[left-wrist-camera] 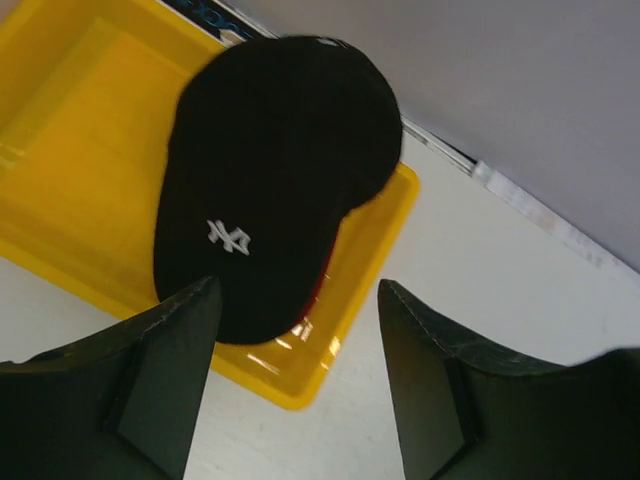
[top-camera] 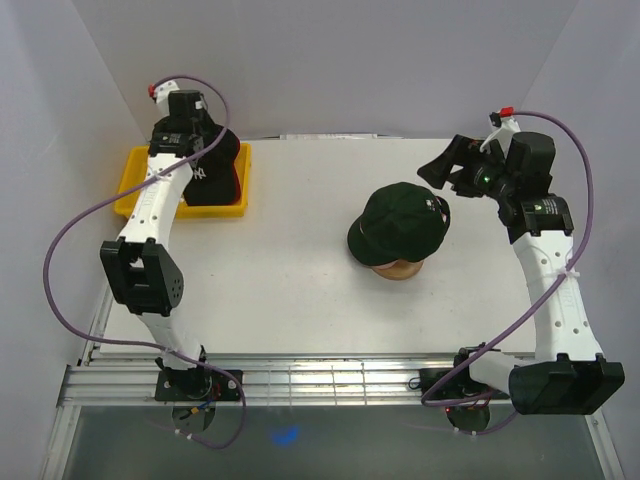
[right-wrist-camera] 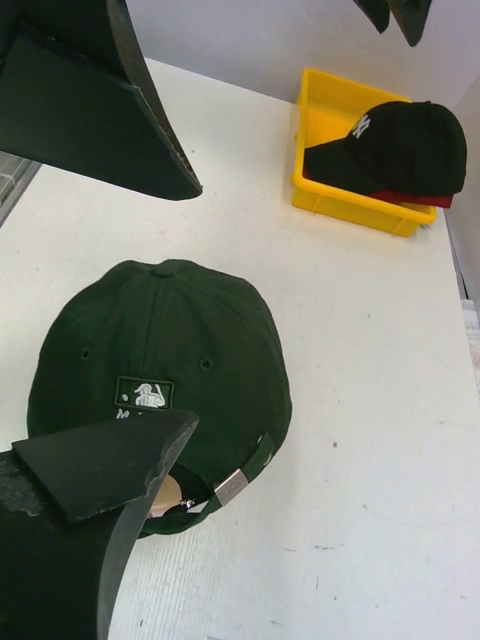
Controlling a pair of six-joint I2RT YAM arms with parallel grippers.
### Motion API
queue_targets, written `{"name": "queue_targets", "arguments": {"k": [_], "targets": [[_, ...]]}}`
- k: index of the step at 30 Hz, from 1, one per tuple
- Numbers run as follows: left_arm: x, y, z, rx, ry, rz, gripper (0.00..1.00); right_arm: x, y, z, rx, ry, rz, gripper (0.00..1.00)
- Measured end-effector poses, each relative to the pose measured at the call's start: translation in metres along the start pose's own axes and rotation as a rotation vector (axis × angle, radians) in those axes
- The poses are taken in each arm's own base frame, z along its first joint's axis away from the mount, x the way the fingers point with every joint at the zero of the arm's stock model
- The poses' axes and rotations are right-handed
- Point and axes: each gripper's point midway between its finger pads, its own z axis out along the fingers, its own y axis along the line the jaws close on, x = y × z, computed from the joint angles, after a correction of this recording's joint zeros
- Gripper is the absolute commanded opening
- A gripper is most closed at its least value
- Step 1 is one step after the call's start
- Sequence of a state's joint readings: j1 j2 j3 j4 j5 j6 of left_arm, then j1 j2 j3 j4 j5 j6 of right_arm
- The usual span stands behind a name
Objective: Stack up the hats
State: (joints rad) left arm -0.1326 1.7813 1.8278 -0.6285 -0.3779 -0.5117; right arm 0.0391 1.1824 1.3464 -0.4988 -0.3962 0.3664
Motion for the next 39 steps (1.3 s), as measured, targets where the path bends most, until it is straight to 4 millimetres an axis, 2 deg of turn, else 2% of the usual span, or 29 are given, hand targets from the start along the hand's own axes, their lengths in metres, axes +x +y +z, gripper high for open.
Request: {"name": "queue_targets", "arguments": {"k": [2,5,10,12,15,19,25,28,30,33,36,39], "targets": [[-0.01,0.031,0.029,-0.055,-0.021,-0.024,0.76,-0.001,0.004,-0.003,-0.015,-0.004,-0.008,0.9],[-0.013,0.052,0.066,-0.078,-0.027,-0.032,0.75,0.0,0.007,-0.004,-0.032,0.002,-0.011,0.9],[-0.015,0.044,0.128,-0.055,-0.038,-0.003,0.71,0.003,0.008,-0.001,-0.047,0.017,-0.008,0.88],[-0.003,0.045,0.147,-0.059,-0.021,0.01,0.7,0.005,0.007,0.002,-0.052,0.028,-0.003,0.87],[0.017,0.051,0.163,-0.076,0.014,0.027,0.66,0.008,0.005,0.006,-0.052,0.042,0.004,0.87],[0.03,0.055,0.174,-0.09,0.035,0.035,0.55,0.009,0.002,0.009,-0.049,0.051,0.009,0.86],[0.028,0.056,0.174,-0.086,0.015,0.035,0.39,0.009,0.002,0.01,-0.048,0.05,0.007,0.86],[0.025,0.054,0.174,-0.08,0.005,0.037,0.27,0.009,0.002,0.01,-0.049,0.05,0.005,0.86],[0.022,0.053,0.172,-0.077,0.0,0.041,0.16,0.01,0.002,0.01,-0.048,0.05,0.005,0.86],[0.013,0.05,0.169,-0.069,-0.01,0.045,0.06,0.01,0.002,0.01,-0.048,0.05,0.004,0.86],[0.001,0.045,0.163,-0.056,-0.034,0.042,0.01,0.01,0.001,0.01,-0.048,0.051,0.005,0.86],[-0.013,0.04,0.151,-0.036,-0.054,0.035,0.0,0.01,0.001,0.01,-0.048,0.051,0.005,0.86]]}}
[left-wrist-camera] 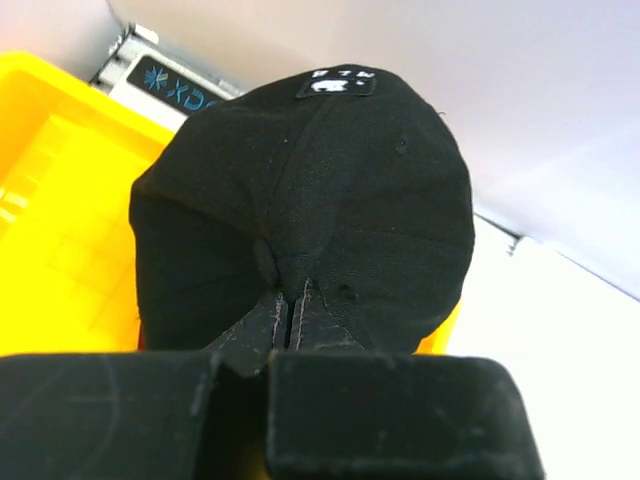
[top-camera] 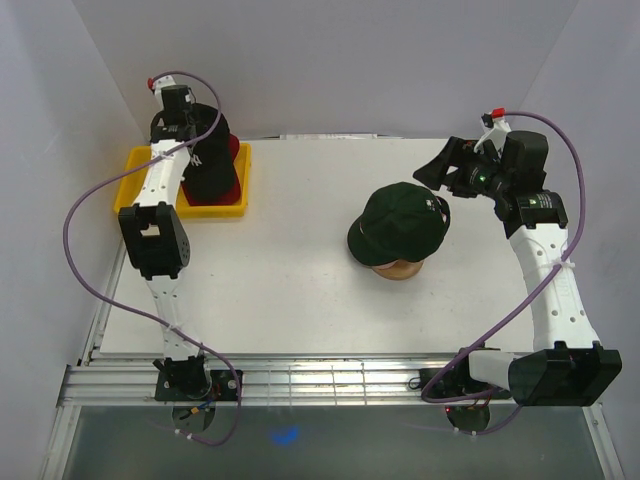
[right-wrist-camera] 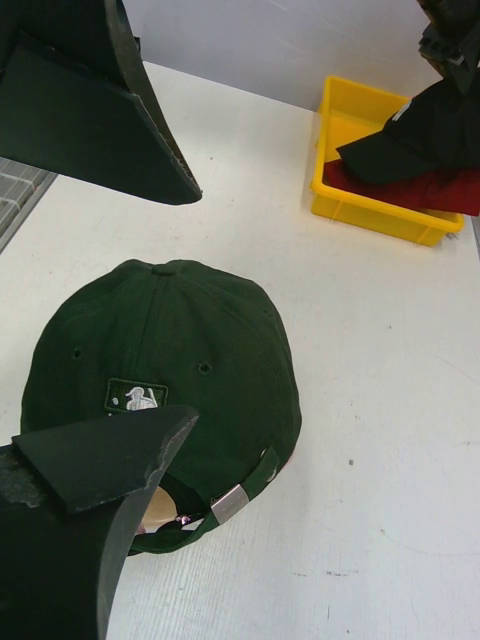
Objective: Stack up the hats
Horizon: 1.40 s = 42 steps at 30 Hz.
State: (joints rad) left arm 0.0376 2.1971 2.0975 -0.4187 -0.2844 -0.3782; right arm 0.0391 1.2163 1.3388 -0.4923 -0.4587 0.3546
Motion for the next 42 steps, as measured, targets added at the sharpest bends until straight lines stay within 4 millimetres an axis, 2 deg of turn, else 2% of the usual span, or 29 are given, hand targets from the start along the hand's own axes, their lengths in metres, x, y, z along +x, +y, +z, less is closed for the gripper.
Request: {"name": "queue_targets", "arguments": {"k": [5,10,15,20,24,27,30,34,38,42], "targets": [[-0.038,-0.013,-0.034,0.073,-0.054,-0.012,0.0,0.0,0.0,0.0,0.0,0.0,0.0,0.86],[-0.084,-0.035,-0.085,0.207,-0.126,-0.021,0.0,0.0,0.0,0.0,0.0,0.0,0.004,0.86],[-0.121,-0.066,-0.158,0.439,-0.178,-0.021,0.0,-0.001,-0.001,0.001,0.004,0.003,0.007,0.86],[-0.133,-0.103,-0.239,0.698,-0.189,0.016,0.0,-0.013,0.002,0.001,0.011,-0.01,0.003,0.87],[-0.114,-0.148,-0.306,0.92,-0.146,0.049,0.0,-0.027,0.002,-0.005,0.032,-0.027,0.005,0.87],[-0.08,-0.181,-0.352,1.061,-0.077,0.086,0.0,-0.044,0.003,-0.013,0.047,-0.055,0.004,0.87],[-0.042,-0.206,-0.388,1.176,0.008,0.114,0.0,-0.059,0.002,-0.024,0.064,-0.092,0.004,0.88],[0.001,-0.222,-0.42,1.265,0.11,0.146,0.0,-0.071,0.002,-0.037,0.085,-0.116,0.011,0.88],[0.03,-0.238,-0.443,1.335,0.161,0.184,0.0,-0.077,0.003,-0.045,0.086,-0.129,0.014,0.88],[0.06,-0.25,-0.464,1.399,0.197,0.239,0.0,-0.074,0.003,-0.046,0.083,-0.115,0.034,0.88]]}}
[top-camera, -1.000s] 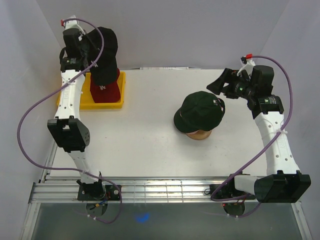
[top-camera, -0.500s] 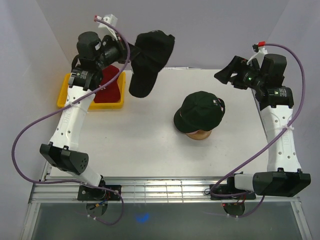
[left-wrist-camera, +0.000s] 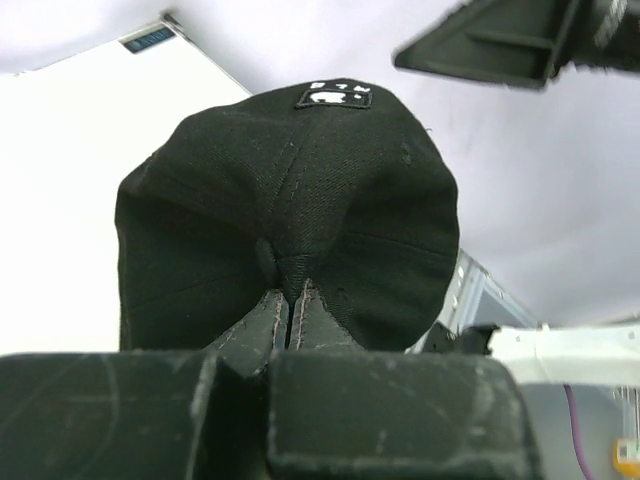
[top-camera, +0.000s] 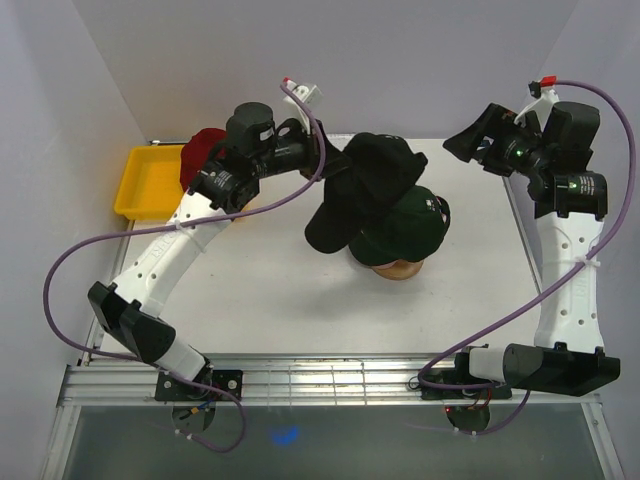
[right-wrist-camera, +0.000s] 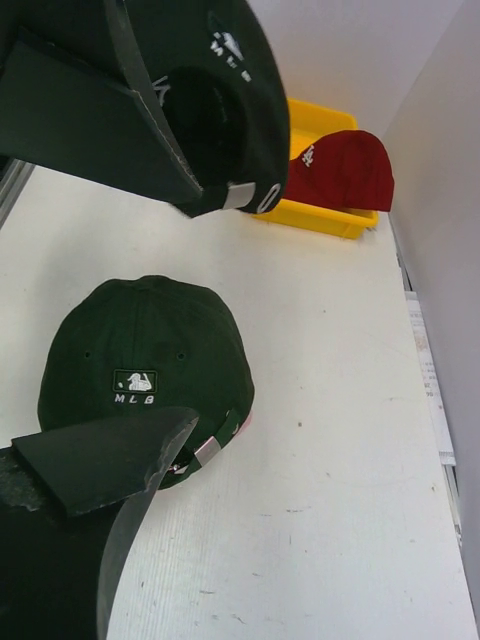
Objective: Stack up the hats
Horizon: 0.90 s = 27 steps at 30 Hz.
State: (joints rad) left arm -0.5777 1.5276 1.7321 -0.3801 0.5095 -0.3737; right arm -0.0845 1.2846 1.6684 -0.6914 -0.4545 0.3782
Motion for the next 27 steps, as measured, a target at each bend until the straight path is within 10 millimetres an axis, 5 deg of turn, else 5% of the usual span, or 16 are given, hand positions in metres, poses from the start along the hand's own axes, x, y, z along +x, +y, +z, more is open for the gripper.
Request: {"name": "queue_targets", "arguments": {"k": [9,18,27], "targets": [[0.036,-0.022,0.034,0.077,0.064,0.106,0.0,0.011,-0.005,0.001,0.001,0.033,0.026,0.88],[0.098,0.011,0.089,0.053,0.212,0.184,0.0,0.011,-0.006,0.001,0.001,0.034,0.03,0.88],[0.11,0.021,0.098,0.068,0.252,0.253,0.0,0.026,-0.018,0.006,0.018,0.069,0.055,0.88]]}}
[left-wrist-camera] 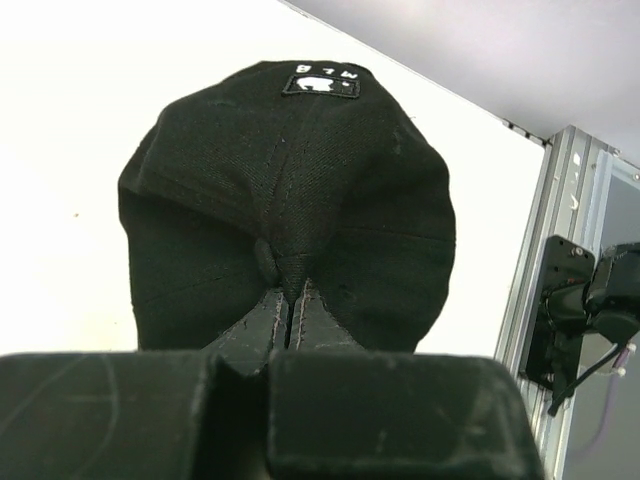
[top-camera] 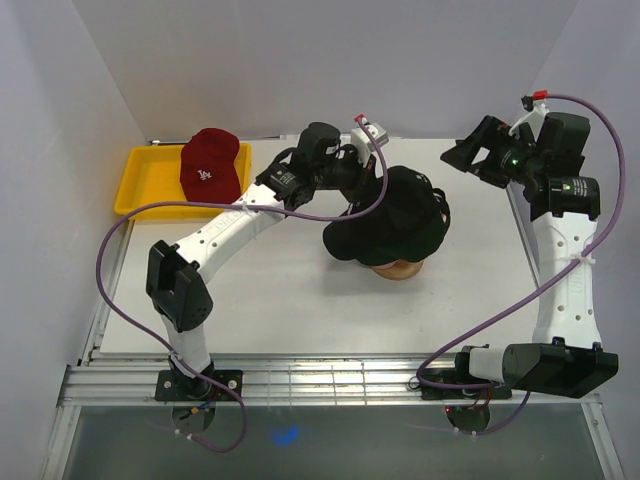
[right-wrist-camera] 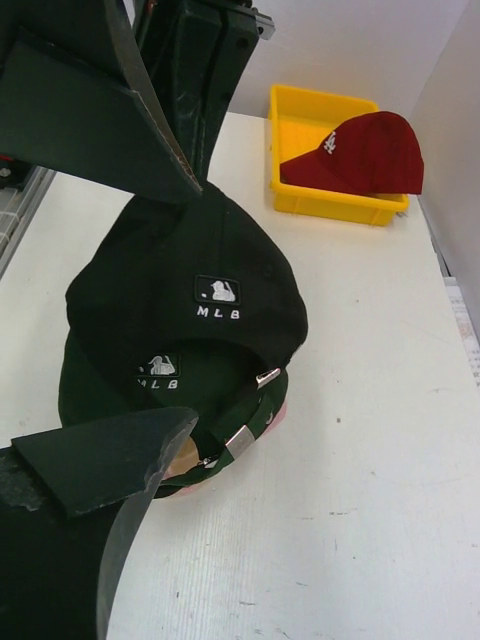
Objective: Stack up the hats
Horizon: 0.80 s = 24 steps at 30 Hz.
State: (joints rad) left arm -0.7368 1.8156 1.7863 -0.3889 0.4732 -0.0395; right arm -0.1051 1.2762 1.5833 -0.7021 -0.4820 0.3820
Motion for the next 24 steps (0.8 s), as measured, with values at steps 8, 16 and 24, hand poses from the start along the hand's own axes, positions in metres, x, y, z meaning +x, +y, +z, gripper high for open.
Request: {"name": "queue_targets", "arguments": {"k": [8,16,24], "targets": [[0.002,-0.006,-0.002,0.033,-0.005,0.021,0.0,0.007,-0.006,0.004,0.008,0.019,0.013,0.88],[-0.02,-0.007,-0.006,0.032,-0.072,0.09,0.0,0.007,-0.007,0.003,0.012,0.017,0.016,0.88],[-0.045,-0.02,-0.014,0.082,-0.111,0.154,0.0,0.006,-0.007,0.003,0.013,0.016,0.018,0.88]]}}
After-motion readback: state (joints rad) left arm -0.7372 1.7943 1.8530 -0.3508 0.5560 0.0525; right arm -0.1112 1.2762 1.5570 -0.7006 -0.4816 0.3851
